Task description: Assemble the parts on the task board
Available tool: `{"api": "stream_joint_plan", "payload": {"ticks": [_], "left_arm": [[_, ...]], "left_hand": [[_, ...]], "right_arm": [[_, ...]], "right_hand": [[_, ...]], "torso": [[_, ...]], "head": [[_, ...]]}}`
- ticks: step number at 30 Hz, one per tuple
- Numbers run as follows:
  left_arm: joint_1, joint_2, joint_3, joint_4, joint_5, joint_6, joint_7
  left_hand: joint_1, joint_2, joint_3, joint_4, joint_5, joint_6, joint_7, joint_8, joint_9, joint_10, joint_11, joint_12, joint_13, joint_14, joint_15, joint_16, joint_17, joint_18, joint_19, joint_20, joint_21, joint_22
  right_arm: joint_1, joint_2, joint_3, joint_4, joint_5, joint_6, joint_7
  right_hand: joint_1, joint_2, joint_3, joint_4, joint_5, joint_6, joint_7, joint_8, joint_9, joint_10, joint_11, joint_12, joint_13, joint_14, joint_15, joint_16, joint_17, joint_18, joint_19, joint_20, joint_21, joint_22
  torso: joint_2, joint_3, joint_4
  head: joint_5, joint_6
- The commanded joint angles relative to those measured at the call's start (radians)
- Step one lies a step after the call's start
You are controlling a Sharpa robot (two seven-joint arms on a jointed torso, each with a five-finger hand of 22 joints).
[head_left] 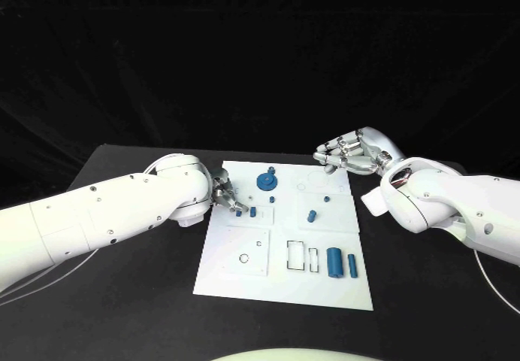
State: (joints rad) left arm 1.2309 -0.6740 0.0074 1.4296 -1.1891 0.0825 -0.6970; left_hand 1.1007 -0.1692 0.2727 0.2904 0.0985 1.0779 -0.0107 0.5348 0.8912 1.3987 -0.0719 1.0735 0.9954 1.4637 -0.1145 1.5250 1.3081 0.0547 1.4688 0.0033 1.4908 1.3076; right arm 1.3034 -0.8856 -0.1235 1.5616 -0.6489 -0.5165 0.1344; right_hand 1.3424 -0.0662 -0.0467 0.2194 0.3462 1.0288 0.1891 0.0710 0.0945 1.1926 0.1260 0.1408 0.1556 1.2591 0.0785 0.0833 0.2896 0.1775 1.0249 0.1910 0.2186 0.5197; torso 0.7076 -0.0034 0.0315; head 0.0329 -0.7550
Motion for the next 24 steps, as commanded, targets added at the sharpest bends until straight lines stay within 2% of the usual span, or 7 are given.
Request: {"api": "stream_joint_plan", "payload": {"ticks": [1, 10, 16, 19, 21, 23, 24], "left_arm": [[0.000, 0.000, 0.001, 0.004, 0.014, -0.025, -0.024], [0.000, -0.004, 0.005, 0.008, 0.025, -0.051, -0.018], [0.001, -0.018, 0.018, 0.022, 0.046, -0.077, -0.002], [0.006, -0.030, 0.025, 0.033, 0.089, -0.125, 0.062], [0.012, -0.034, 0.027, 0.038, 0.117, -0.174, 0.138], [0.014, -0.036, 0.028, 0.039, 0.133, -0.211, 0.225], [0.015, -0.035, 0.028, 0.040, 0.137, -0.234, 0.278]], "left_hand": [[-0.007, 0.010, -0.041, 0.001, 0.002, 0.005, 0.000, -0.005, 0.003, -0.006, -0.001, 0.007, 0.000, 0.092, -0.004, 0.003, 0.213, -0.020, 0.010, -0.005, 0.004, 0.128], [-0.011, 0.033, -0.104, 0.002, 0.001, 0.005, 0.000, -0.010, 0.009, -0.008, 0.000, 0.008, -0.003, 0.092, -0.004, 0.003, 0.214, -0.020, 0.009, -0.005, 0.003, 0.128], [0.003, 0.044, -0.134, 0.000, 0.002, -0.006, 0.003, -0.017, 0.012, -0.021, 0.003, -0.010, -0.024, 0.092, -0.003, 0.002, 0.212, -0.015, -0.003, -0.004, -0.008, 0.110], [0.044, 0.054, -0.158, 0.000, 0.003, -0.048, 0.023, -0.042, 0.009, -0.089, 0.019, -0.110, -0.131, 0.090, 0.011, -0.002, 0.208, 0.008, -0.070, 0.005, -0.067, 0.016], [0.093, 0.068, -0.148, -0.004, 0.003, -0.109, 0.052, -0.077, -0.004, -0.214, 0.048, -0.272, -0.293, 0.067, 0.033, -0.051, 0.156, 0.045, -0.192, 0.018, -0.180, -0.148], [0.134, 0.071, -0.137, -0.003, 0.004, -0.151, 0.079, -0.107, -0.027, -0.275, 0.073, -0.314, -0.320, 0.045, 0.056, -0.089, 0.118, 0.069, -0.281, 0.034, -0.273, -0.264], [0.174, 0.075, -0.120, -0.006, 0.003, -0.184, 0.093, -0.135, -0.051, -0.324, 0.090, -0.351, -0.342, -0.042, 0.071, -0.247, -0.038, 0.094, -0.376, 0.045, -0.373, -0.386]], "right_arm": [[-0.001, 0.001, 0.000, 0.000, -0.003, 0.010, 0.010], [-0.001, 0.001, 0.000, 0.000, -0.003, 0.011, 0.010], [-0.001, 0.001, 0.000, -0.001, -0.002, 0.011, 0.010], [-0.002, 0.001, 0.000, -0.002, -0.002, 0.011, 0.010], [-0.002, 0.001, 0.000, -0.003, -0.002, 0.010, 0.010], [-0.002, 0.001, 0.000, -0.003, -0.002, 0.011, 0.010], [-0.002, 0.002, 0.000, -0.003, -0.002, 0.011, 0.010]], "right_hand": [[0.000, 0.010, -0.005, -0.002, 0.005, -0.009, 0.002, 0.004, -0.001, -0.009, -0.001, 0.003, -0.001, -0.003, 0.000, -0.005, -0.002, 0.005, -0.005, -0.001, -0.004, -0.001], [0.000, 0.010, -0.005, -0.002, 0.005, -0.009, 0.002, 0.004, -0.001, -0.009, -0.001, 0.003, -0.001, -0.003, 0.000, -0.005, -0.002, 0.005, -0.005, -0.001, -0.004, -0.001], [0.000, 0.010, -0.005, -0.002, 0.005, -0.009, 0.002, 0.004, -0.001, -0.009, -0.001, 0.003, -0.001, -0.003, 0.000, -0.005, -0.002, 0.005, -0.005, -0.001, -0.004, -0.001], [0.000, 0.010, -0.005, -0.002, 0.005, -0.009, 0.002, 0.004, -0.001, -0.009, -0.001, 0.003, -0.001, -0.003, 0.000, -0.005, -0.002, 0.005, -0.005, -0.001, -0.004, -0.001], [0.000, 0.010, -0.005, -0.002, 0.005, -0.009, 0.002, 0.004, -0.001, -0.009, -0.001, 0.003, -0.001, -0.003, 0.000, -0.005, -0.002, 0.005, -0.005, -0.001, -0.004, -0.001], [0.000, 0.010, -0.005, -0.002, 0.005, -0.009, 0.002, 0.004, -0.001, -0.009, -0.001, 0.003, -0.001, -0.003, 0.000, -0.005, -0.002, 0.005, -0.005, -0.001, -0.004, -0.001], [-0.001, 0.011, -0.007, -0.002, 0.006, -0.009, 0.002, 0.004, -0.001, -0.010, 0.000, 0.004, -0.001, -0.003, 0.001, -0.006, -0.002, 0.005, -0.005, 0.000, -0.005, -0.002]], "torso": [[0.000, 0.0006, 0.0005], [0.000, 0.0001, 0.0006], [-0.001, 0.0012, 0.0009], [-0.001, 0.0013, 0.0010], [-0.001, 0.0014, 0.0010], [-0.001, 0.0017, 0.0019], [-0.001, 0.0020, 0.0019]], "head": [[-0.001, -0.001], [-0.001, -0.001], [-0.001, 0.002], [-0.002, 0.003], [-0.003, 0.005], [-0.003, 0.007], [-0.003, 0.007]]}}
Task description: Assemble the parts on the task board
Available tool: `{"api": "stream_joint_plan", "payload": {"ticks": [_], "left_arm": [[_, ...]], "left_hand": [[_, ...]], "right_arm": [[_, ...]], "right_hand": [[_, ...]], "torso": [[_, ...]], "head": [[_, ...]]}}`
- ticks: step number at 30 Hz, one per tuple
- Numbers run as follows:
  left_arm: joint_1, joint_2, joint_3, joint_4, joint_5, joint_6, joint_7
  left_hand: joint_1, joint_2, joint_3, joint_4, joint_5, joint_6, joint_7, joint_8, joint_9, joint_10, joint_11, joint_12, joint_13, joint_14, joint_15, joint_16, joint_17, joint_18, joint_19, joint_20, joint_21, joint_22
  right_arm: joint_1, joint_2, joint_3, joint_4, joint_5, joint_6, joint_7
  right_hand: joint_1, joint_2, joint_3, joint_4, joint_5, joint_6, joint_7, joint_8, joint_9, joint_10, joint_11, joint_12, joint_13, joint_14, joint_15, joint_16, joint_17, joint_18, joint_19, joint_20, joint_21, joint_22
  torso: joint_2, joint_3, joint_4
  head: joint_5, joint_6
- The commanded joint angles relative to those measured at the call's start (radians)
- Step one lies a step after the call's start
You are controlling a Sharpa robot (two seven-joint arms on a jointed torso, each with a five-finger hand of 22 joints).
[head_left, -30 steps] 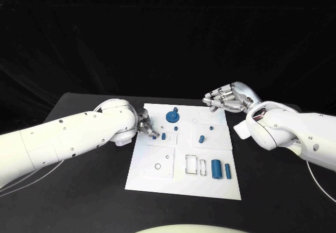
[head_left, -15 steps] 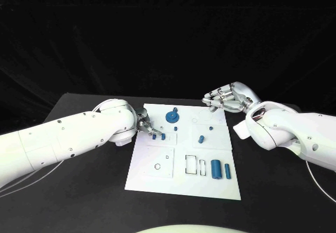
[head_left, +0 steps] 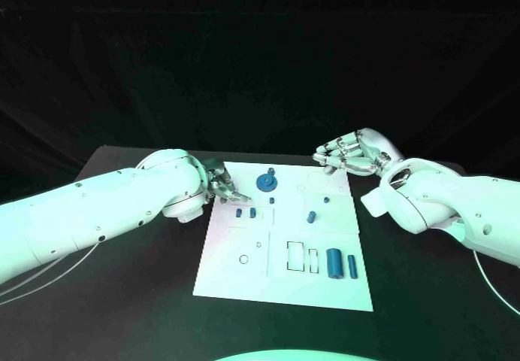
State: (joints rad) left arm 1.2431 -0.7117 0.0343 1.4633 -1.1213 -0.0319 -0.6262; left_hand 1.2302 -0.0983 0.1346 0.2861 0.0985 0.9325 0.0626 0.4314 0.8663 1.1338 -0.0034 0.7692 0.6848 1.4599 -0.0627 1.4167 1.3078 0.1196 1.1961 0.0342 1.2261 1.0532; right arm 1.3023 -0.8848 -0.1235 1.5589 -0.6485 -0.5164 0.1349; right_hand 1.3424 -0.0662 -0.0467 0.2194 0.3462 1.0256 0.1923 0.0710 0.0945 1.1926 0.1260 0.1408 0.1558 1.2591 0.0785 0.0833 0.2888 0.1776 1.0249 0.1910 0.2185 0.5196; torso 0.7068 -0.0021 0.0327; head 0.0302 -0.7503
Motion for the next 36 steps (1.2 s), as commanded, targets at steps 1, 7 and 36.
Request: {"api": "stream_joint_plan", "payload": {"ticks": [1, 7, 36], "left_arm": [[0.004, 0.005, 0.001, 0.007, 0.068, -0.140, 0.259], [0.000, 0.027, -0.019, 0.004, -0.043, -0.236, 0.467], [-0.042, 0.164, -0.053, -0.144, -0.478, -0.139, 0.490]], "left_hand": [[0.084, 0.000, 0.033, 0.000, 0.002, -0.063, 0.035, -0.064, -0.059, -0.106, 0.041, -0.088, -0.058, -0.131, 0.034, -0.293, -0.181, 0.049, -0.192, 0.027, -0.210, -0.244], [0.289, -0.059, 0.133, -0.019, 0.004, -0.045, 0.081, -0.197, -0.292, -0.170, 0.087, -0.255, -0.236, -0.294, 0.079, -0.660, -0.532, 0.065, -0.225, 0.081, -0.424, -0.408], [0.311, -0.106, 0.099, -0.075, 0.004, 0.050, 0.060, -0.297, -0.553, -0.153, 0.090, -0.434, -0.482, -0.017, 0.072, -0.162, -0.203, -0.014, 0.108, 0.066, -0.009, 0.043]], "right_arm": [[-0.001, 0.001, 0.000, -0.001, -0.002, 0.011, 0.010], [-0.001, 0.002, 0.000, -0.001, -0.002, 0.013, 0.011], [-0.003, 0.005, 0.000, 0.003, -0.008, 0.016, 0.013]], "right_hand": [[-0.001, 0.011, -0.008, -0.002, 0.006, -0.006, -0.001, 0.004, -0.001, -0.010, 0.000, 0.004, -0.001, -0.003, 0.001, -0.006, -0.001, 0.004, -0.005, 0.000, -0.005, -0.002], [0.000, 0.012, -0.008, -0.002, 0.006, -0.006, -0.001, 0.004, -0.001, -0.010, 0.000, 0.004, -0.001, -0.004, 0.001, -0.006, -0.001, 0.004, -0.005, 0.000, -0.005, -0.002], [0.002, 0.012, -0.008, -0.004, 0.006, -0.007, -0.001, 0.004, -0.001, -0.011, 0.000, 0.004, -0.002, -0.004, 0.001, -0.006, -0.001, 0.004, -0.005, 0.000, -0.005, -0.003]], "torso": [[0.000, 0.0005, 0.0005], [0.001, -0.0005, -0.0015], [0.004, -0.0011, -0.0037]], "head": [[0.000, 0.003], [-0.004, 0.009], [-0.021, 0.020]]}}
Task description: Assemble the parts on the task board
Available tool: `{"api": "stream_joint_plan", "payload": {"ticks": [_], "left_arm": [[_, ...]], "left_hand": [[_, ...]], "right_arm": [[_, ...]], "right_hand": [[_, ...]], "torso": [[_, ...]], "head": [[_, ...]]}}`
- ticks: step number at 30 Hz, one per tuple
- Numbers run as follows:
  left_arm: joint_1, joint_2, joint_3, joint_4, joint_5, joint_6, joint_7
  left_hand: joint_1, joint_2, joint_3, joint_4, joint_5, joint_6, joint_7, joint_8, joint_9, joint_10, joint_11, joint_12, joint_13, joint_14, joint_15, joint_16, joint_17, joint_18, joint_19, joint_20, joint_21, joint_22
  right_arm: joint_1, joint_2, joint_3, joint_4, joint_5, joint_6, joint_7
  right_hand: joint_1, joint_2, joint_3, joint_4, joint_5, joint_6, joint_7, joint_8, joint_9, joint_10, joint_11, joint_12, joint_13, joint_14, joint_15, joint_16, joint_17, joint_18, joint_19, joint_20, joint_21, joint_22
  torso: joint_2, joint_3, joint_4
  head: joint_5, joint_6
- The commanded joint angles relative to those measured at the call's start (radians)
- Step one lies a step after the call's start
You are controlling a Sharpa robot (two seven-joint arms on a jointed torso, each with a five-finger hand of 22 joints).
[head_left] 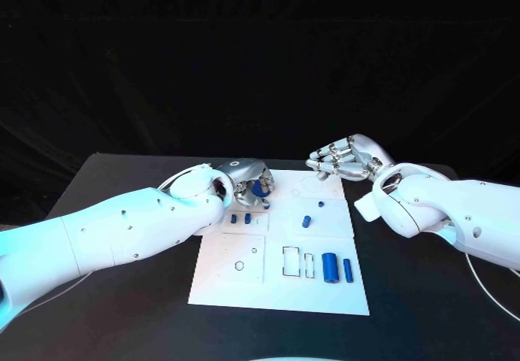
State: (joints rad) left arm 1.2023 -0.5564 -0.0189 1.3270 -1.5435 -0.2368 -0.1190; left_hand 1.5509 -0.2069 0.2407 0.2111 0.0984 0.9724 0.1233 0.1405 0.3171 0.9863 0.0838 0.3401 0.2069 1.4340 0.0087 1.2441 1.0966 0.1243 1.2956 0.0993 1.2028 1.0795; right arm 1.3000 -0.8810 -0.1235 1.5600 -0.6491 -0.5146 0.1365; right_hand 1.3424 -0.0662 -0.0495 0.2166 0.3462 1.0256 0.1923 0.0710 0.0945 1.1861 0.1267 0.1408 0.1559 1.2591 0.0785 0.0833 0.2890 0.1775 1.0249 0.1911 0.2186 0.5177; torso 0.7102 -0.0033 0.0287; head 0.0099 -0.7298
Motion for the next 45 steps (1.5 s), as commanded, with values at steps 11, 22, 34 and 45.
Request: {"api": "stream_joint_plan", "payload": {"ticks": [11, 22, 34, 45], "left_arm": [[-0.006, 0.042, 0.001, -0.052, -0.064, 0.108, -0.022], [-0.015, 0.067, 0.001, -0.089, -0.063, 0.108, -0.011], [-0.021, 0.084, 0.001, -0.110, -0.053, 0.104, 0.002], [-0.021, 0.090, 0.001, -0.121, -0.050, 0.132, -0.007]], "left_hand": [[-0.002, 0.021, -0.006, -0.007, 0.005, 0.031, -0.005, -0.007, -0.021, 0.016, 0.002, -0.018, -0.021, 0.028, -0.001, 0.044, 0.027, -0.030, 0.041, 0.001, 0.069, 0.080], [0.022, 0.044, 0.029, -0.019, 0.007, 0.064, -0.007, -0.007, -0.035, 0.058, -0.005, -0.036, -0.040, 0.036, -0.007, 0.059, 0.031, -0.034, 0.053, -0.004, 0.095, 0.110], [0.025, 0.054, 0.075, -0.028, 0.007, 0.092, -0.004, -0.015, -0.051, 0.106, -0.015, -0.061, -0.056, 0.039, -0.016, 0.069, 0.030, -0.038, 0.060, -0.011, 0.113, 0.132], [0.021, 0.053, 0.091, -0.032, 0.006, 0.098, -0.003, -0.020, -0.058, 0.124, -0.018, -0.070, -0.060, 0.039, -0.018, 0.071, 0.027, -0.039, 0.061, -0.013, 0.119, 0.138]], "right_arm": [[-0.001, 0.005, 0.000, 0.001, -0.007, 0.014, 0.011], [-0.001, 0.008, 0.000, 0.002, -0.007, 0.014, 0.011], [-0.001, 0.011, 0.000, 0.002, -0.007, 0.015, 0.011], [-0.001, 0.010, 0.000, 0.003, -0.007, 0.016, 0.011]], "right_hand": [[0.002, 0.012, -0.005, -0.001, 0.006, -0.007, -0.001, 0.004, -0.001, -0.005, -0.001, 0.004, -0.002, -0.004, 0.001, -0.006, -0.002, 0.005, -0.005, 0.000, -0.005, -0.001], [0.004, 0.014, -0.005, -0.003, 0.007, -0.008, -0.001, 0.004, -0.001, -0.006, -0.001, 0.004, -0.002, -0.004, 0.001, -0.007, -0.002, 0.005, -0.005, 0.000, -0.006, -0.002], [0.004, 0.015, -0.006, -0.003, 0.007, -0.008, -0.001, 0.004, -0.001, -0.006, -0.001, 0.004, -0.002, -0.004, 0.001, -0.007, -0.002, 0.005, -0.005, 0.000, -0.006, -0.002], [0.004, 0.015, -0.006, -0.003, 0.008, -0.008, -0.001, 0.004, -0.001, -0.006, -0.001, 0.005, -0.002, -0.004, 0.001, -0.007, -0.002, 0.005, -0.005, 0.000, -0.006, -0.003]], "torso": [[0.000, 0.0003, 0.0006], [0.000, 0.0004, -0.0005], [-0.001, 0.0007, 0.0014], [0.000, 0.0004, 0.0019]], "head": [[-0.004, -0.004], [-0.005, -0.007], [-0.008, -0.008], [-0.011, -0.010]]}}
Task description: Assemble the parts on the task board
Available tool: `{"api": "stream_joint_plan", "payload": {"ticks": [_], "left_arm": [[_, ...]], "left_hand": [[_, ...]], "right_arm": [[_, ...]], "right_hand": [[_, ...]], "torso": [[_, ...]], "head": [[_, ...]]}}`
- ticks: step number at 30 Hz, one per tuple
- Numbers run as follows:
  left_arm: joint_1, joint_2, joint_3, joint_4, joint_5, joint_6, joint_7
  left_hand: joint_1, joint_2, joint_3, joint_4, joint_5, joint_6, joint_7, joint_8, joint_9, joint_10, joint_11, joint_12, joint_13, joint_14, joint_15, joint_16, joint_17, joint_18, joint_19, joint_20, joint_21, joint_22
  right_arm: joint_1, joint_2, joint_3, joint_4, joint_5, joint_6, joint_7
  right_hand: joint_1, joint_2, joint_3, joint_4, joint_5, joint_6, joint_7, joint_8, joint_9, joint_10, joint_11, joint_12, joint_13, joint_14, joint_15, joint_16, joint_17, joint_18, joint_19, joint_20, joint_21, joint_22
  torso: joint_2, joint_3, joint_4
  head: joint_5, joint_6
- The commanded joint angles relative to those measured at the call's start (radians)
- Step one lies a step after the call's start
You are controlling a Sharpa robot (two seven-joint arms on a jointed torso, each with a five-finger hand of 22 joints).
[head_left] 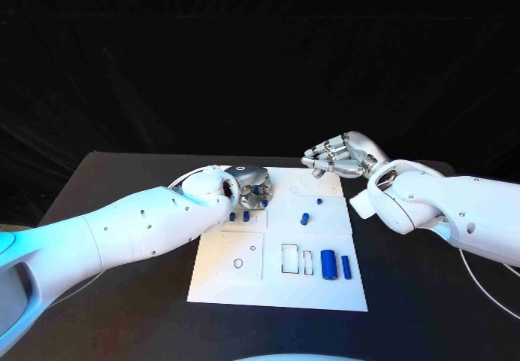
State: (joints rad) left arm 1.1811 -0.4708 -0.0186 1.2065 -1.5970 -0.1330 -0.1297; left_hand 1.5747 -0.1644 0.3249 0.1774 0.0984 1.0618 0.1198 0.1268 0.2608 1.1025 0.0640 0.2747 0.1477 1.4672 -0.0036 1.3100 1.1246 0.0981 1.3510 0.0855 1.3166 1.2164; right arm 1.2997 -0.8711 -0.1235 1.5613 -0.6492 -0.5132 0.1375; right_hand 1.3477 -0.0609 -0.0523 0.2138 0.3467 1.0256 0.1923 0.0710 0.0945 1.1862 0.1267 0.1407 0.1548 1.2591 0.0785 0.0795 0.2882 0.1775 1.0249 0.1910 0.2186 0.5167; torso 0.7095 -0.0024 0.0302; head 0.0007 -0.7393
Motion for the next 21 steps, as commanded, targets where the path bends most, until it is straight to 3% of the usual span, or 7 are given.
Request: {"api": "stream_joint_plan", "payload": {"ticks": [1, 9, 21], "left_arm": [[0.000, 0.004, 0.001, -0.001, 0.003, 0.032, 0.003], [0.000, 0.010, 0.000, -0.010, 0.007, 0.055, 0.004], [0.000, 0.014, 0.001, -0.013, 0.020, 0.035, 0.015]], "left_hand": [[-0.003, 0.011, 0.008, 0.001, 0.006, 0.010, 0.000, -0.006, -0.002, 0.010, 0.001, -0.006, -0.001, 0.006, -0.006, 0.006, -0.002, -0.013, 0.005, 0.000, 0.005, 0.001], [-0.001, 0.019, 0.037, -0.014, 0.006, 0.038, -0.002, -0.006, -0.007, 0.048, -0.006, -0.015, -0.002, 0.006, -0.012, 0.011, -0.002, -0.013, 0.005, -0.004, 0.010, 0.007], [-0.008, 0.021, 0.058, -0.026, 0.006, 0.056, -0.002, -0.010, -0.012, 0.070, -0.009, -0.029, -0.003, 0.006, -0.015, 0.014, -0.005, -0.014, 0.005, -0.007, 0.014, 0.011]], "right_arm": [[0.000, 0.001, 0.000, 0.002, -0.007, 0.014, 0.010], [0.000, 0.001, 0.000, 0.002, -0.007, 0.015, 0.009], [0.000, 0.001, 0.000, 0.002, -0.007, 0.015, 0.010]], "right_hand": [[-0.001, 0.010, -0.003, -0.001, 0.008, -0.008, -0.001, 0.005, -0.001, -0.006, -0.001, 0.005, -0.001, -0.004, 0.001, -0.003, -0.001, 0.005, -0.005, 0.000, -0.006, -0.002], [-0.001, 0.010, -0.003, -0.001, 0.008, -0.008, -0.001, 0.005, -0.001, -0.006, -0.001, 0.005, -0.001, -0.004, 0.001, -0.003, -0.001, 0.005, -0.005, 0.000, -0.006, -0.002], [-0.001, 0.011, -0.003, -0.001, 0.009, -0.007, -0.001, 0.005, -0.001, -0.006, -0.001, 0.005, -0.001, -0.004, 0.001, -0.003, -0.001, 0.005, -0.005, 0.000, -0.006, -0.002]], "torso": [[0.000, -0.0006, 0.0004], [0.000, -0.0005, 0.0001], [-0.001, -0.0004, 0.0002]], "head": [[-0.002, -0.001], [-0.002, -0.003], [-0.002, -0.001]]}}
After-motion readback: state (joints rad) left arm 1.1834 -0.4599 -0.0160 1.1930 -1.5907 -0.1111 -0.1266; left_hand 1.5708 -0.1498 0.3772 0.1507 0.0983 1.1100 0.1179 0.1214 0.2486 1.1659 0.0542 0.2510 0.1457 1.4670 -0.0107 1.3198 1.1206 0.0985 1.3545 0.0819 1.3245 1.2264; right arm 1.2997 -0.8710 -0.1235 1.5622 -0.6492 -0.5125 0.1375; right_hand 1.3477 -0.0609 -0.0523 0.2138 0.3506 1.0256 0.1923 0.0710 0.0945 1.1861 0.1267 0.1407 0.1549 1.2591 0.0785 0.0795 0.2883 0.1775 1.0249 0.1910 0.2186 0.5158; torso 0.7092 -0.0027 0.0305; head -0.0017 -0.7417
